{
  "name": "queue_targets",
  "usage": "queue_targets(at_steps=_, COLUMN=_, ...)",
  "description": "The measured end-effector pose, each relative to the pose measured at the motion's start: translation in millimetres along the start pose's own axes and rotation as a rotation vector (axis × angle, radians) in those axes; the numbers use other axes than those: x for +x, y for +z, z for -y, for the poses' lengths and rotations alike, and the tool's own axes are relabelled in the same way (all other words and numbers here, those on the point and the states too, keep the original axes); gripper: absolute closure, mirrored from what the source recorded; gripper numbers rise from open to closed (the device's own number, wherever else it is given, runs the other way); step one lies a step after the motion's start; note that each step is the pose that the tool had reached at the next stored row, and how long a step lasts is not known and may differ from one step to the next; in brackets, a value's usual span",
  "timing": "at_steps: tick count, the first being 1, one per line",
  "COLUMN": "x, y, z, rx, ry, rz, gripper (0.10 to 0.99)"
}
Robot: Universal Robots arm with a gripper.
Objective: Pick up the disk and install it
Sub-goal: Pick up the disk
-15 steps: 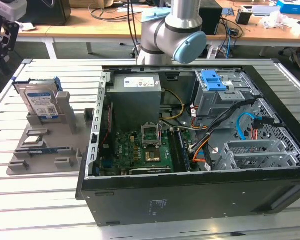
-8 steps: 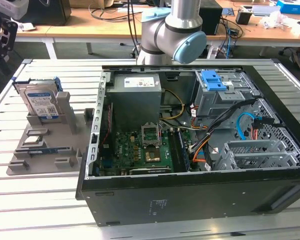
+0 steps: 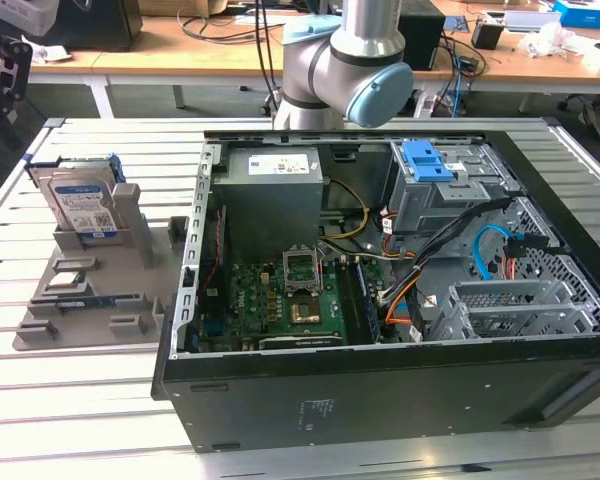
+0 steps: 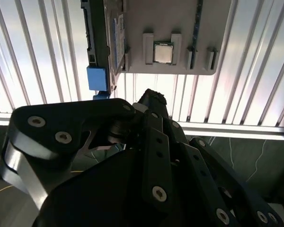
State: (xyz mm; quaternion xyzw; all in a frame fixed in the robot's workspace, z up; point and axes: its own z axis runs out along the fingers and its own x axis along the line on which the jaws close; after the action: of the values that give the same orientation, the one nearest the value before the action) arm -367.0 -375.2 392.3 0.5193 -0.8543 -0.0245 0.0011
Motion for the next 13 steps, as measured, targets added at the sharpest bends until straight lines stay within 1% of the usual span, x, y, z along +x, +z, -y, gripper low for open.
queue_targets(at_steps=6, x=0.0, y=0.0, z=0.0, rx=-0.002, ry=-0.069, rz=-0.0031, gripper=0.984)
queue_targets(at_steps=7, x=0.0, y=0.0, z=0.0, rx=-0.002, ry=-0.091, rz=-0.004, gripper=0.984)
queue_targets(at_steps=11, x=0.0, y=0.0, z=0.0, rx=-0.003, ry=-0.142, rz=-0.0062, gripper=0.984)
queue_targets(at_steps=13, x=0.0, y=0.0, z=0.0, rx=-0.004, ry=-0.179, rz=-0.0077, gripper=0.984)
